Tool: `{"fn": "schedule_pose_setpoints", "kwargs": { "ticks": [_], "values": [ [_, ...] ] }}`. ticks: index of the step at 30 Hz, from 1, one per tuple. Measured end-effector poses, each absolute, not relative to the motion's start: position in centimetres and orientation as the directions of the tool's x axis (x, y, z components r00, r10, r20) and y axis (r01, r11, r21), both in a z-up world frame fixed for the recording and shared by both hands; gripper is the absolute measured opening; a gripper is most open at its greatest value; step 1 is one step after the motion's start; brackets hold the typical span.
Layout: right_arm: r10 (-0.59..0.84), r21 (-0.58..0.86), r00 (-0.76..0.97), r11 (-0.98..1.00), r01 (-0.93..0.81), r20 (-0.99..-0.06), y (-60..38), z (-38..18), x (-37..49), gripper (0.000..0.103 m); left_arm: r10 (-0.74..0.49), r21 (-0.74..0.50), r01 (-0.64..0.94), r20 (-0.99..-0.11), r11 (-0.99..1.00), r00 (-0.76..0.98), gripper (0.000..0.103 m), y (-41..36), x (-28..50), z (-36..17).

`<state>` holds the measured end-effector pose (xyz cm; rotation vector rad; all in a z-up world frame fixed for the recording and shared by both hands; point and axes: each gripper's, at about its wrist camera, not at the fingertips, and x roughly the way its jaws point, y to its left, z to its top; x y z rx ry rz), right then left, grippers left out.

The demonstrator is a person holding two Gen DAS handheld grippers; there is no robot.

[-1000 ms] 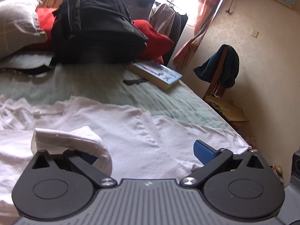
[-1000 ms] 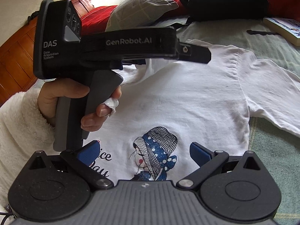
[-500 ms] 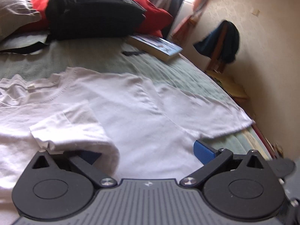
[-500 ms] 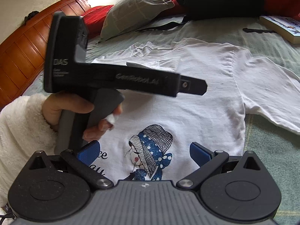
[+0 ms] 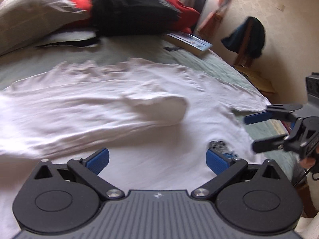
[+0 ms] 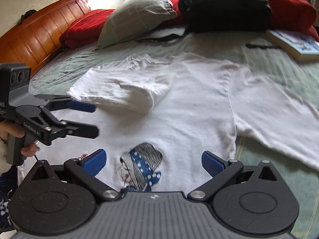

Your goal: Fold clothes

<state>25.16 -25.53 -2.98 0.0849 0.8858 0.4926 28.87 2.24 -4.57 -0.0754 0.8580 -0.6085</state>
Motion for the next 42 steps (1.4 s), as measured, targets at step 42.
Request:
{"fn": "schedule_pose_setpoints", "kwargs": {
  "ticks": [42],
  "values": [
    [0.459, 0.270, 0.540, 0.878, -0.394, -0.705, -21.6, -2.4, 29.2, 0.103, -0.404, -0.429, 0.186, -0.502, 0.884, 0.765, 0.102, 16.6, 37.5, -5.3]
  ]
}}
